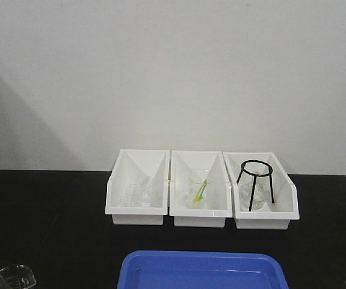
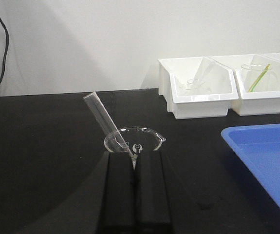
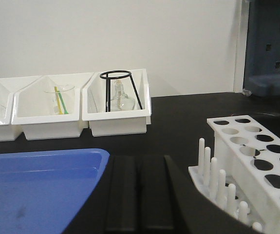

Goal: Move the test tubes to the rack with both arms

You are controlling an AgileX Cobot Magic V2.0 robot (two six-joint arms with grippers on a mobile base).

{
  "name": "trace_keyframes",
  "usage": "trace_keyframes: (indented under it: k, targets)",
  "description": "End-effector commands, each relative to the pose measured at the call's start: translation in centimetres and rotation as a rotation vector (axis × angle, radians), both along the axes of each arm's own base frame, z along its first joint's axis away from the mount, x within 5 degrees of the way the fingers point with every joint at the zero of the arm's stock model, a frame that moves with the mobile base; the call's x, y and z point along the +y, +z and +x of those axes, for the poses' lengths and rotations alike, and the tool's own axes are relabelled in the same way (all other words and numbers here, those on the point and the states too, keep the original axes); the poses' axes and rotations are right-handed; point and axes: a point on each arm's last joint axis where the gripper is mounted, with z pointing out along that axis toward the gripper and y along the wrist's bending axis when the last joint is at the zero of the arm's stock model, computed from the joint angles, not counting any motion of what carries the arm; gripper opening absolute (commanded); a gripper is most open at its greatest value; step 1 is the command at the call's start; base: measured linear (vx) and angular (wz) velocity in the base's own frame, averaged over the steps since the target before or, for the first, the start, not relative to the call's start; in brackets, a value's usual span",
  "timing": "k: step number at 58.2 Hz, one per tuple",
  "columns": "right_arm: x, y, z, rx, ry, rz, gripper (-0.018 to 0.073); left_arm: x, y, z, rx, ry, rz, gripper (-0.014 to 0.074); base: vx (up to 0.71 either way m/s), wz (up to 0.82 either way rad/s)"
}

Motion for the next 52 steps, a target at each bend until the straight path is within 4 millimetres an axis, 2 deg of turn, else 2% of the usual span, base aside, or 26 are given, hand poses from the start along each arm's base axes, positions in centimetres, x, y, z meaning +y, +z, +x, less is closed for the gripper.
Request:
trace_keyframes:
  k: [1,6,17,25,32,37,41,46,52]
  targets:
    - [0.0,0.4,0.0,-0.071,0.002,-0.021,-0.0008,0.0,0.0,0.0,-0.065,-0.001,-0.024,-0.002,0.0,0.0]
    - [0.0,0.5,0.0,-0.079,0.002,-0.019,-0.0008,0.0,0.0,0.0,-0.069,-0.001,-0.025,-0.002,0.0,0.0]
    - [0.1,1.0,-0.1,-0.135,0.004,-0.035,-0.0008,0.0,2.1,-0.2,-0.273,-0.002,-0.049,-0.002,0.0,0.0]
    - [0.2,3.1,-0.5,-0.316,0.007,-0.101,-0.0008,0.1,4.2,-0.8,-0.481,-0.003,-0.083,-0.002,0.0,0.0]
    - [0.2,7.2,-1.5,-0.429,0.001,-0.106,-0.0008,0.3,6.9,-1.3,-0.51,-0.002,-0.175,-0.002,0.0,0.0]
    - [0.2,10.9,-2.4,-0.462,-0.009,-0.119,-0.0008,0.4,10.3,-1.8,-0.524,-0.003,-0.162,-0.002,0.0,0.0]
    - [0.2,13.5,-2.4,-0.445,-0.017,-0.147,-0.0008,0.3,13.2,-1.7,-0.529,0.006,-0.087,-0.002,0.0,0.0]
    - [0.1,16.6,-1.9,-0.432,-0.029,-0.2,-0.0008,0.2,16.8,-0.6,-0.512,0.017,-0.018,-0.002,0.0,0.0]
    - [0.1,19.1,-0.3,-0.423,-0.027,-0.205,-0.0008,-0.1,19.8,1.6,-0.483,0.021,0.012,-0.002,0.0,0.0]
